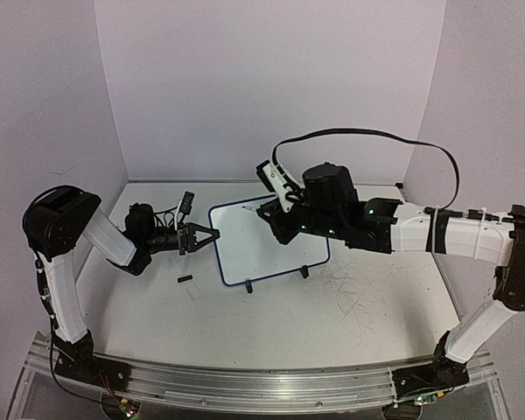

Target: Write a sentence on the whiteboard

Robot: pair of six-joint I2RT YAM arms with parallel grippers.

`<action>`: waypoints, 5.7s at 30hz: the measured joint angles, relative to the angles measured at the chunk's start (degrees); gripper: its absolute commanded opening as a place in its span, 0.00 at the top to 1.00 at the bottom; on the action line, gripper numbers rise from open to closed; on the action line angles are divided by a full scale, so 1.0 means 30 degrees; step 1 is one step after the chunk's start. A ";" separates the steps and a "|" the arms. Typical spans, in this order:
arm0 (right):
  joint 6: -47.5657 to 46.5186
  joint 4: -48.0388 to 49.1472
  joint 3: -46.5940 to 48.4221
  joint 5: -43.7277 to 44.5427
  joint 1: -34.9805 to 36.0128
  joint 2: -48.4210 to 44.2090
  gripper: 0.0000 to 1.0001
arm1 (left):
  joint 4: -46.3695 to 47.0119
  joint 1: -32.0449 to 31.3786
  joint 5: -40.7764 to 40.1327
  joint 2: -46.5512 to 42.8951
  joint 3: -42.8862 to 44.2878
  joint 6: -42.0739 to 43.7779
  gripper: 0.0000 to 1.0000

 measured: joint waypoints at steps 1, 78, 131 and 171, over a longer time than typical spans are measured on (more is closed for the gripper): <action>-0.0076 0.0002 0.0002 -0.0206 0.0005 0.0078 1.00 | -0.0047 -0.0009 -0.0011 -0.0026 0.0000 0.0049 1.00; -0.1832 0.3443 0.1407 -0.0356 0.0254 0.4685 1.00 | -0.0773 -0.0138 -0.0168 -0.0242 0.0114 0.0260 1.00; -0.1670 0.3286 0.2303 0.1272 0.0278 0.5928 1.00 | -0.0985 -0.0146 -0.0153 -0.0249 0.0217 0.0349 1.00; -0.0787 0.3270 0.1706 0.1149 0.0465 0.5988 1.00 | -0.1471 -0.0146 -0.0153 -0.0355 0.0328 0.0464 1.00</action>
